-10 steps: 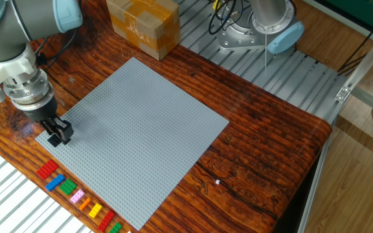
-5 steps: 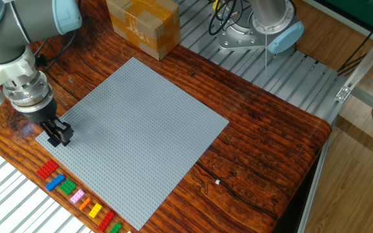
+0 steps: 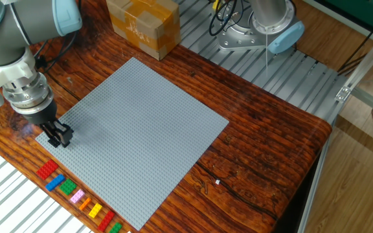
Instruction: Build with small Lego blocks
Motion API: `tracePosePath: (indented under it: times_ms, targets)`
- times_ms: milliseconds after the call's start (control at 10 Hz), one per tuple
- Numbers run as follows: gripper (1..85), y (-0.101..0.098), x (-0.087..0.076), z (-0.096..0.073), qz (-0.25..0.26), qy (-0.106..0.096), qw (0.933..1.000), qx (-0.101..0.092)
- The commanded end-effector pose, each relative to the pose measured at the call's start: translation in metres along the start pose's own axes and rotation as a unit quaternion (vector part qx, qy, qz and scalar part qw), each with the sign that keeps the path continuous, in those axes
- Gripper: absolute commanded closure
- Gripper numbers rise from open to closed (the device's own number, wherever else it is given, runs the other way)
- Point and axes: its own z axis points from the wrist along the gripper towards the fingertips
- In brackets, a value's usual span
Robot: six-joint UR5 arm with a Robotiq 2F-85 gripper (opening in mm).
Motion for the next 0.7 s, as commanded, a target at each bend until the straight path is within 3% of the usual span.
tracePosePath:
  times_ms: [0,600]
  targets:
    - [34.0,-0.0005,-0.001,-0.002,0.002,-0.001,1.0,-0.004]
    - [37.3,-0.0094,-0.0001,-0.0051,0.004,0.0,1.0,0.003]
